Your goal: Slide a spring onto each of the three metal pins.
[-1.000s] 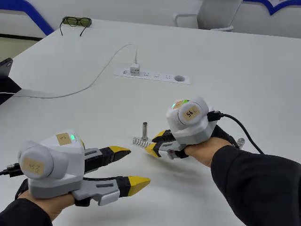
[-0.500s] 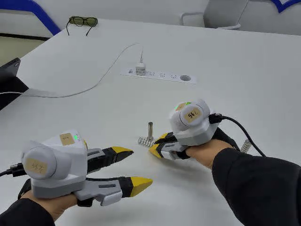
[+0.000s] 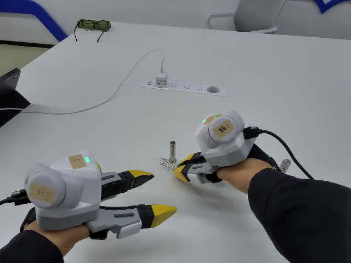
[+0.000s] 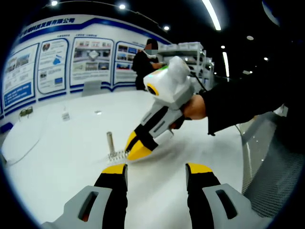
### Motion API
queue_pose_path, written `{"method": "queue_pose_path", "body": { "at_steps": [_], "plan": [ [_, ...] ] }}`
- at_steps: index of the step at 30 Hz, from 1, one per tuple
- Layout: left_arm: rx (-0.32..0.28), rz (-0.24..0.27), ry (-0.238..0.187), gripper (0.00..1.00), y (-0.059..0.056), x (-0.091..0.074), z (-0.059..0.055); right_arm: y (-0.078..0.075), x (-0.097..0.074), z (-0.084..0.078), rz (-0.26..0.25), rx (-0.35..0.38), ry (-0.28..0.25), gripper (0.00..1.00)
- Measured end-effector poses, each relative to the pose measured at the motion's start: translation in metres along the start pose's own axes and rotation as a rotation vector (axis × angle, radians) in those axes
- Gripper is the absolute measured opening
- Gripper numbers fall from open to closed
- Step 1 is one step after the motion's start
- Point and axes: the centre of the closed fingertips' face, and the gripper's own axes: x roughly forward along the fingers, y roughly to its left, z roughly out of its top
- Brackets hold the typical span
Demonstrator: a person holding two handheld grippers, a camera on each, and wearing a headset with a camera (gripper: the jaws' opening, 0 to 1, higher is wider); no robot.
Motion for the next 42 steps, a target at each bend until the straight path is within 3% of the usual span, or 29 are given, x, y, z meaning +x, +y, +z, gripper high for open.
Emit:
{"method": "queue_pose_path", "body": {
  "at_steps": [13, 26, 42],
  "plan": [
    [0.041, -0.013, -0.003, 0.49, -0.001, 0.000, 0.008, 0.020, -0.040, 0.000, 0.041, -0.115, 0.032, 0.12],
    [0.081, -0.080, 0.001, 0.48, -0.013, 0.011, 0.013, 0.043, -0.077, -0.006, 0.103, -0.164, 0.080, 0.12],
    [0.168, -0.239, 0.000, 0.33, -0.038, 0.033, 0.021, 0.059, -0.105, -0.014, 0.146, -0.141, 0.146, 0.12]
  ]
}}
